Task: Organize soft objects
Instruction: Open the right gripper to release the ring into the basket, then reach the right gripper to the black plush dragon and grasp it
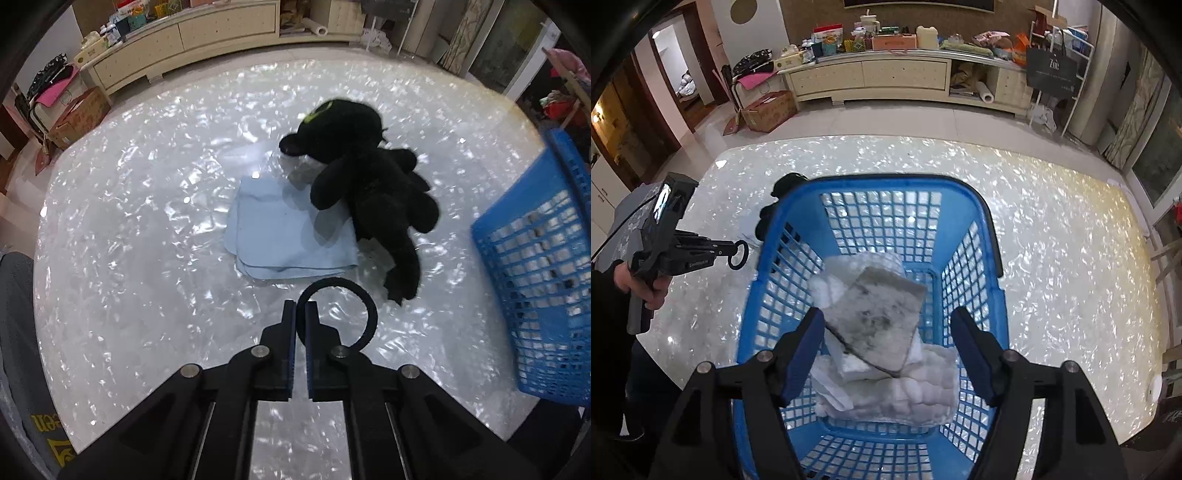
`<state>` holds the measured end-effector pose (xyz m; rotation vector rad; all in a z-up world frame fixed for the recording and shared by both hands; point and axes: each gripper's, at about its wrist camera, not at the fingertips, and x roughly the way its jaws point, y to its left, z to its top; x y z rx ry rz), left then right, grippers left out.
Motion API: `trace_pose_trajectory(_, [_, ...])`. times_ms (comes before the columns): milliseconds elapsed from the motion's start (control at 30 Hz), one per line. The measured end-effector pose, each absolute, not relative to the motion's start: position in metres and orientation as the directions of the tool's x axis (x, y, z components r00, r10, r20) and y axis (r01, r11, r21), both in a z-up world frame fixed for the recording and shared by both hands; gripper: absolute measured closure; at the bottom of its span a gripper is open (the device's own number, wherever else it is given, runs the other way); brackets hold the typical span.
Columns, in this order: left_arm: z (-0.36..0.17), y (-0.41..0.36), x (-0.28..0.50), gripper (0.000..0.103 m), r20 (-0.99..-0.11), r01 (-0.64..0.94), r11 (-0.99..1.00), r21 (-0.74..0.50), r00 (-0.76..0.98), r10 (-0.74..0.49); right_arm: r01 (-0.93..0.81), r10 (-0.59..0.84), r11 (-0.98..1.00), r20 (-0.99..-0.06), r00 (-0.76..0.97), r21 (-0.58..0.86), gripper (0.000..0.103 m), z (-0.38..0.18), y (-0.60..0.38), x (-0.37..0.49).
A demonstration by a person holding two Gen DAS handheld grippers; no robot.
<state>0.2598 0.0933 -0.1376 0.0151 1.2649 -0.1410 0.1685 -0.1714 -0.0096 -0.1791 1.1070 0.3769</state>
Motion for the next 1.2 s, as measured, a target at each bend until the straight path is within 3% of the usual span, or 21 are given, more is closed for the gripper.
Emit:
trace_pose_trajectory(300, [-0.1, 0.121, 0.227, 0.099, -0.932, 0.106, 0.991, -0.082, 0.345, -0.114, -0.463, 0.212, 0.886, -0.886, 0.413, -0.004, 0.006, 0.006, -0.112, 0.17])
trace_pose_trajectory(800, [-0.073, 0.177, 0.179, 0.099, -0.903, 0.04, 0.993, -0.108, 0.413, -0.115, -0.627, 0.21, 0.776, -0.914, 0.347, -0.06, 0.006, -0.023, 0.022, 0.195])
trace_pose_trajectory(1200, [-0.086, 0.204, 0.177, 0.099, -0.901, -0.01, 0.994, -0.109, 0.423, -0.095, -0.543, 0.094, 0.837, -0.961, 0.259, -0.064, 0.006, -0.085, 0.064, 0.259])
